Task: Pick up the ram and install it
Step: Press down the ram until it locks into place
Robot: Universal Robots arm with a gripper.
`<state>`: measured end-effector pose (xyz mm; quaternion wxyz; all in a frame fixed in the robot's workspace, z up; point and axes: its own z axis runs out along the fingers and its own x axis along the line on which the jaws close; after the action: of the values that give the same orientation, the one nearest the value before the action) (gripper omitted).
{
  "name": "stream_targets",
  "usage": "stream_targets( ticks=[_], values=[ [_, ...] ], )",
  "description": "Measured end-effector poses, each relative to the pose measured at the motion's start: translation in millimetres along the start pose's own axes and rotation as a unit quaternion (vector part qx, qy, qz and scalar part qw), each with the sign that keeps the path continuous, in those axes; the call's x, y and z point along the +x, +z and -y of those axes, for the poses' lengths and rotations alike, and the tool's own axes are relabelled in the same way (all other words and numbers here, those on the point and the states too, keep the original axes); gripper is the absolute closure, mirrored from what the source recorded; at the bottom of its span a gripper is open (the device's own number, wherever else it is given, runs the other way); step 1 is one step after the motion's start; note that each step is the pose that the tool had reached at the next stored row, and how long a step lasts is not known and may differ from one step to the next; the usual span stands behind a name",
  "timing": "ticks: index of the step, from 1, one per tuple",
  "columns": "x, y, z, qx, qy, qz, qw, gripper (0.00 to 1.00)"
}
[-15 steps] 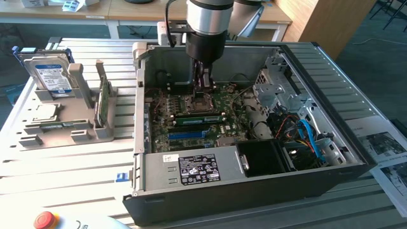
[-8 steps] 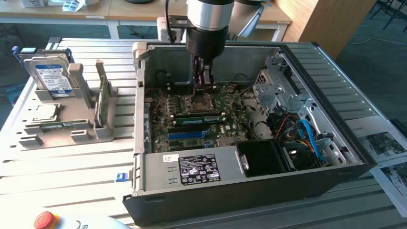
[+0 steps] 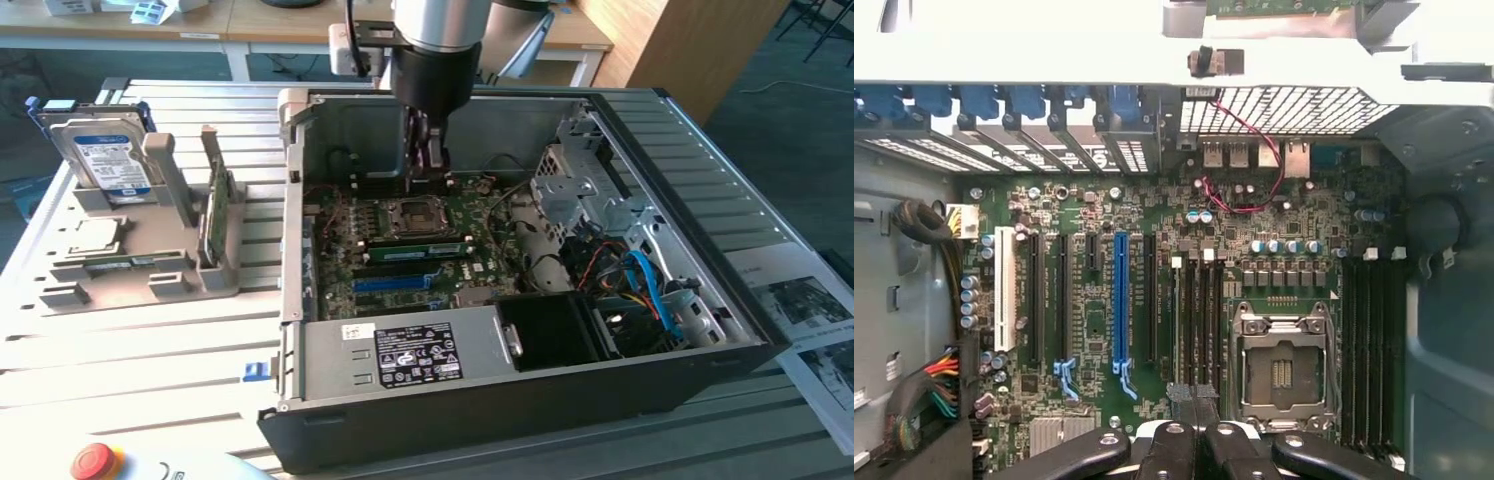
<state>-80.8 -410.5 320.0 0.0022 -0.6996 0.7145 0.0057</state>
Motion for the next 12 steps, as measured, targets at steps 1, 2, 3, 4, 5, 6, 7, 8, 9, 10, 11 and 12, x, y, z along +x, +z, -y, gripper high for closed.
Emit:
stream_targets(
  ticks=[1, 2, 3, 4, 5, 6, 7, 8, 9, 10, 11, 12],
  values=[
    [0.0, -1.1, 0.0, -0.0002, 0.000, 0.0000, 1.0000, 0.90],
    [0.0, -2.2, 0.0, -0.0005, 0.000, -0.0001, 1.0000, 0.90],
    [0.0, -3.3, 0.0, -0.0007, 0.000, 0.0000, 1.0000, 0.90],
    [0.0, -4.5, 0.0, -0.0010, 0.000, -0.0001, 1.0000, 0.90],
    [-0.1, -5.5, 0.0, -0.0012, 0.000, -0.0001, 1.0000, 0.90],
    [-0.1, -6.3, 0.0, -0.0014, 0.000, -0.0001, 1.0000, 0.90],
    [-0.1, -6.4, 0.0, -0.0015, 0.000, 0.0000, 1.0000, 0.90],
    [-0.1, -6.4, 0.0, -0.0015, 0.000, -0.0001, 1.0000, 0.90],
    [-0.1, -6.4, 0.0, -0.0015, 0.000, 0.0000, 1.0000, 0.90],
    [-0.1, -6.4, 0.0, -0.0015, 0.000, -0.0001, 1.0000, 0.90],
    [-0.1, -6.4, 0.0, -0.0015, 0.000, 0.0000, 1.0000, 0.90],
    [-0.1, -6.4, 0.0, -0.0015, 0.000, -0.0001, 1.0000, 0.90]
  ],
)
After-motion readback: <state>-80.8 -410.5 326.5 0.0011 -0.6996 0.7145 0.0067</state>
